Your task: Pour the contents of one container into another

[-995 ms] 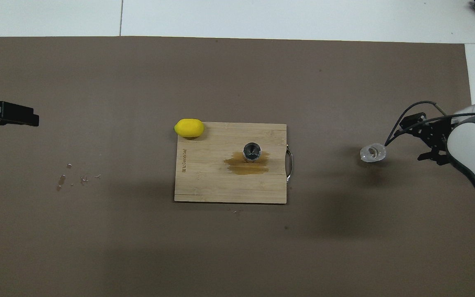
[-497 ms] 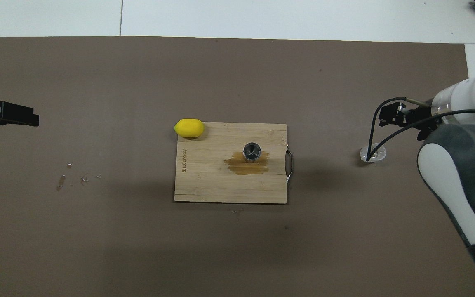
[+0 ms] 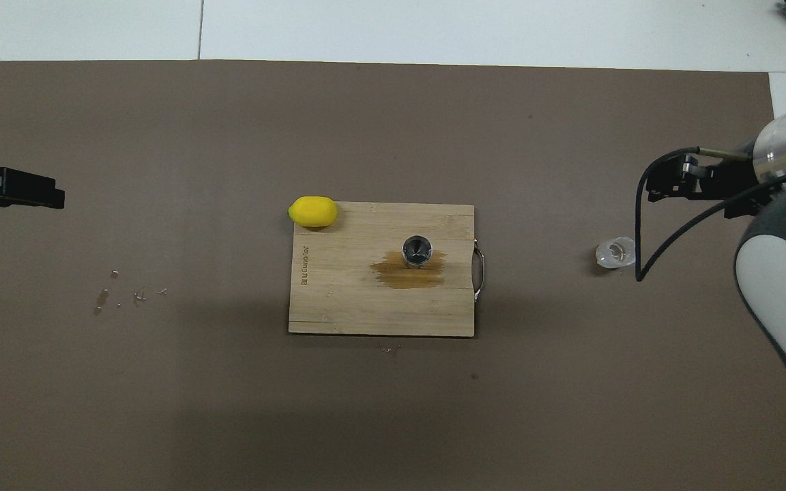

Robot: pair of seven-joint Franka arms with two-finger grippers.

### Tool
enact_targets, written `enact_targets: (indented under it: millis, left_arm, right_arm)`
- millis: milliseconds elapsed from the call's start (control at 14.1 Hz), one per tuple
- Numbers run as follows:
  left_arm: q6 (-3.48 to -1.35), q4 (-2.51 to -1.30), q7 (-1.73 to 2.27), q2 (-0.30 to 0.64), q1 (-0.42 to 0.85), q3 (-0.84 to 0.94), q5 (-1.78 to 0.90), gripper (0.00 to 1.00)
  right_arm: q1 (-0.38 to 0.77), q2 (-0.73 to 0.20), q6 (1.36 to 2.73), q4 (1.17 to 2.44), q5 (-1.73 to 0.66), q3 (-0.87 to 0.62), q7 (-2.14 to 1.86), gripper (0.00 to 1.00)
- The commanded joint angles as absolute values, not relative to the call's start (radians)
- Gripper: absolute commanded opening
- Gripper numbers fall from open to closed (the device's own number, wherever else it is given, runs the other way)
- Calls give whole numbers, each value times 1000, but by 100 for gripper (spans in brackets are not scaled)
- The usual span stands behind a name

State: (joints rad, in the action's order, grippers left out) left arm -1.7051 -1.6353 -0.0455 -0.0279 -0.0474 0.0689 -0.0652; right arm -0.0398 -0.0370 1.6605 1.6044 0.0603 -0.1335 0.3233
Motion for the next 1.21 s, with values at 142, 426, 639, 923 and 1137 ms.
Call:
enact_targets:
  millis: [142, 426, 639, 923, 1137]
  left_arm:
    - [-1700, -1646, -43, -38, -51, 74, -52, 100]
    - [-1700, -1646, -43, -38, -51, 74, -52, 100]
    - [-1700, -1646, -43, -38, -51, 74, -52, 100]
    - [-1700, -1646, -43, -37, -51, 74, -52, 100]
    - [-1700, -1646, -43, -38, -51, 74, -52, 100]
  right_arm:
    - [-57, 3, 1600, 1626, 58, -135, 235, 99]
    - [-49, 5, 1594, 1629, 57, -135, 241, 99]
    - [-43, 5, 1578, 1629, 55, -137, 242, 99]
    - [-41, 12, 1563, 1629, 28, -144, 242, 99]
    - [-43, 12, 1566, 1631, 28, -146, 241, 99]
